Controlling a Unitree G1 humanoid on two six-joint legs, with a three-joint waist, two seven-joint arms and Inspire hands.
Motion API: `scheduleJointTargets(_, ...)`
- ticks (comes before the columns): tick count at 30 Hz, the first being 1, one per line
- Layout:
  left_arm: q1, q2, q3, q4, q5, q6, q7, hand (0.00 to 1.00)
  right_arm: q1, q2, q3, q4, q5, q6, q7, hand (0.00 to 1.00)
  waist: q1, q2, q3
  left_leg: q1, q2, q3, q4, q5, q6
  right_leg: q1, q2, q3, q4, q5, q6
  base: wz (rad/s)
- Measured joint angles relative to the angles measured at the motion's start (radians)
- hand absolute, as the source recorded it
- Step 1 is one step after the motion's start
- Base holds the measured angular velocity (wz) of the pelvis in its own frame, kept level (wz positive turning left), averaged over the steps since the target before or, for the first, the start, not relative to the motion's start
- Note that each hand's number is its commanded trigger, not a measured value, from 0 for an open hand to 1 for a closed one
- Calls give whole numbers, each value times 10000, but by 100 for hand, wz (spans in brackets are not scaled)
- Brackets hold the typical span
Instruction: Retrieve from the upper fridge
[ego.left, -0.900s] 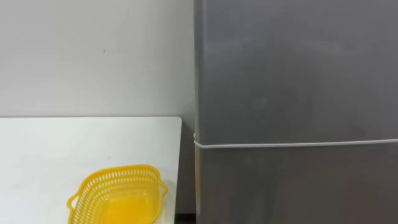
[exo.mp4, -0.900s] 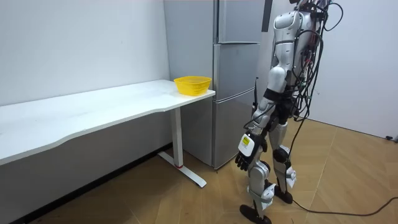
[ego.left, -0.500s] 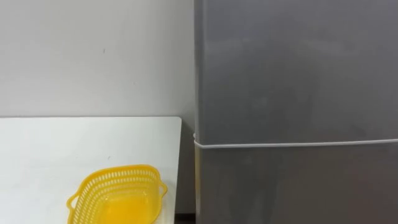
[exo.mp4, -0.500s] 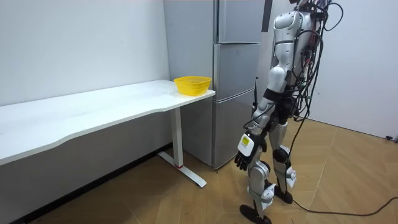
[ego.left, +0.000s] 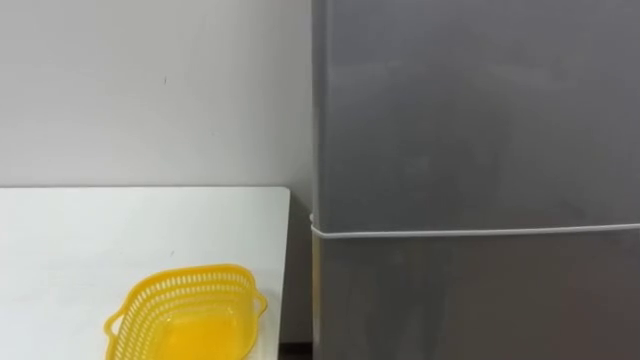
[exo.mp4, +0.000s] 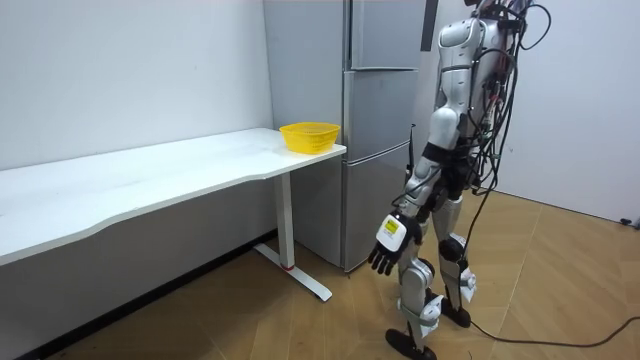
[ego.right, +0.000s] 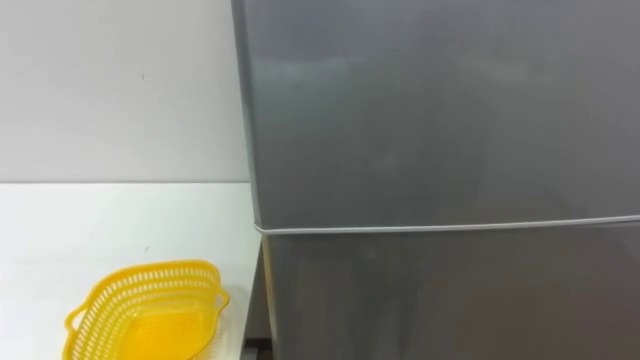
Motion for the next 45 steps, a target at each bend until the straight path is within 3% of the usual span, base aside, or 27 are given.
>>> scheduleJointTargets(4,64,9,415,0,-1434,-177,486,0,4,1,-47,-2,28,3,-27,0,-67,28,12,39,-1,16,-56,2,2,2,-1,21,0,0,0,0)
scheduleJointTargets(7,101,-13,789,0,-3463,-611,870,0,30,2,-99,84,26,9,-116,0,-43,61,35,123,-4,60,-78,3,3,43,-2,63,5,0,0,-4)
scheduleJointTargets(11,-43,-10,1473,-60,-6076,-875,1163,0,71,-3,-233,57,67,10,-171,0,67,108,44,337,2,165,-174,2,3,163,-3,164,-5,0,0,-8)
scheduleJointTargets(16,-30,-13,2310,-785,-7888,-1176,1753,0,233,-7,-648,-41,-149,4,-166,0,225,168,27,464,3,225,-214,3,3,190,-2,268,48,0,1,-7)
scheduleJointTargets(19,-124,35,2756,-1504,-7936,-1646,2589,0,246,-32,-897,-119,-535,-17,-187,0,213,200,29,429,2,178,-214,2,3,178,-1,237,51,-1,1,0)
scheduleJointTargets(24,-122,27,2793,-4642,-7868,-2372,4507,0,392,-39,-905,-526,-703,-22,-410,0,250,247,-1,339,-5,97,-201,6,8,117,21,279,76,7,-10,0)
scheduleJointTargets(26,-139,38,2840,-6434,-7378,-2804,5330,0,453,-37,-985,-594,-793,-86,-596,0,265,269,-19,367,-5,94,-207,7,8,103,22,284,75,7,-10,0)
scheduleJointTargets(28,-206,152,2842,-7377,-6738,-3185,5870,0,493,-36,-1006,-680,-895,-99,-772,0,251,289,-25,361,-5,88,-215,7,9,106,23,282,57,8,-11,0)
scheduleJointTargets(32,-275,261,3048,-9823,-4584,-3450,6879,0,657,-31,-995,-921,-1208,-258,-924,0,258,275,-34,365,-5,68,-215,7,9,110,27,267,52,8,-11,0)
scheduleJointTargets(35,-278,379,3134,-11126,-3852,-3717,7304,0,668,-43,-987,-921,-1212,-303,-1005,0,260,283,-28,373,-5,70,-216,7,9,111,26,261,38,8,-11,0)
scheduleJointTargets(39,-314,475,3378,-13250,-2836,-3767,7561,0,805,-45,-993,-904,-1182,-322,-1158,0,475,321,-26,292,-6,46,-232,6,8,17,26,231,18,6,-9,0)
scheduleJointTargets(43,-360,723,3493,-15707,-2824,-3824,7420,0,768,-40,-979,-908,-1196,-337,-1161,0,462,367,-34,267,-25,-64,-218,6,9,53,21,178,3,6,-9,6)
scheduleJointTargets(45,-391,742,3491,-16252,-2836,-3979,7060,0,782,-41,-982,-918,-1191,-396,-1107,0,406,386,-47,337,-46,-115,-220,6,9,182,3,91,-47,3,-4,12)
